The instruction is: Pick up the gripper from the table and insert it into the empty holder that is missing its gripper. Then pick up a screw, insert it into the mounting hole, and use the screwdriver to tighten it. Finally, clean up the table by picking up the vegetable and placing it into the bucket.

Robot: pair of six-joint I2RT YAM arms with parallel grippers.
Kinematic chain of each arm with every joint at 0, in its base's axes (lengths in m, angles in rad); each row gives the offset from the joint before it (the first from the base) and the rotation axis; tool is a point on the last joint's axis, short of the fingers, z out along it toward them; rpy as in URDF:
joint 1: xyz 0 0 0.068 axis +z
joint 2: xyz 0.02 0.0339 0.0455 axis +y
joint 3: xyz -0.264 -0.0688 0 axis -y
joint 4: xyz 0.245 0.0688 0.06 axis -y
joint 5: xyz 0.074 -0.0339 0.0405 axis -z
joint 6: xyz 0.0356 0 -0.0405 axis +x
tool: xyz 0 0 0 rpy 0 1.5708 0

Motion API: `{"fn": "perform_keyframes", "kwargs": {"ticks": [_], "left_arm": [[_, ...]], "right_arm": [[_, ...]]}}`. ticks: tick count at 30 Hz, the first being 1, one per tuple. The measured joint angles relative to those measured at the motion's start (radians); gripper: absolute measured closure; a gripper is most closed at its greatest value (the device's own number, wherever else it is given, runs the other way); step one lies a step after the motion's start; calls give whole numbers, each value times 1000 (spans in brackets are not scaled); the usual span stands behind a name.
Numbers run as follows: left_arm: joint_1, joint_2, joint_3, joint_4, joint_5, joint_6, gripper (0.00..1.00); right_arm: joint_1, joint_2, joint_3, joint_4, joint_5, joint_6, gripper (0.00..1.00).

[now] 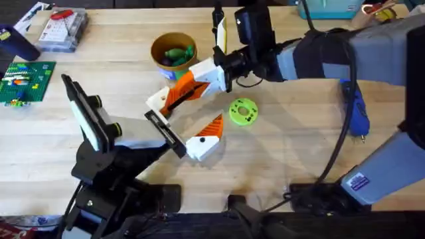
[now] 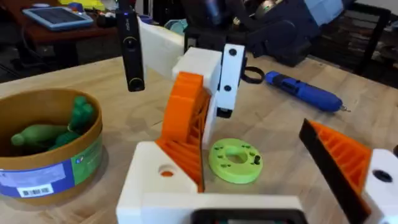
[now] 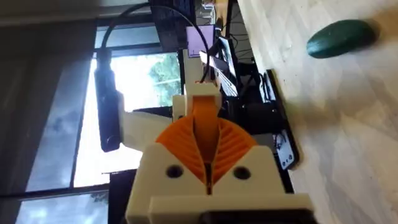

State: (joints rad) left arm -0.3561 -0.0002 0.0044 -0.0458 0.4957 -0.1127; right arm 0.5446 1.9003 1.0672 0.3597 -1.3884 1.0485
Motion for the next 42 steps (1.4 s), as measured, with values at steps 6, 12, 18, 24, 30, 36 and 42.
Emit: {"fn": "perform_keyframes", "kwargs": {"ticks": [6,12,18,24,30,36,42], "left_arm": [[2,0,0,0,-1,0,10],[2,0,0,0,-2,0,10],[2,0,0,0,-3,0,10],[1,0,0,5,3,8,10],[0,0,0,5,21,12,10],[0,0,0,5,27,15,10],[0,0,0,11,26,23,10]], "right_arm": [[2,0,0,1,2,0,993],[2,0,1,1,4,0,993],[2,0,2,1,3,0,993],[7,0,2,43,6,13,885],[25,0,2,46,15,18,843],[26,0,2,46,15,22,660],[26,0,2,45,15,22,574]]}}
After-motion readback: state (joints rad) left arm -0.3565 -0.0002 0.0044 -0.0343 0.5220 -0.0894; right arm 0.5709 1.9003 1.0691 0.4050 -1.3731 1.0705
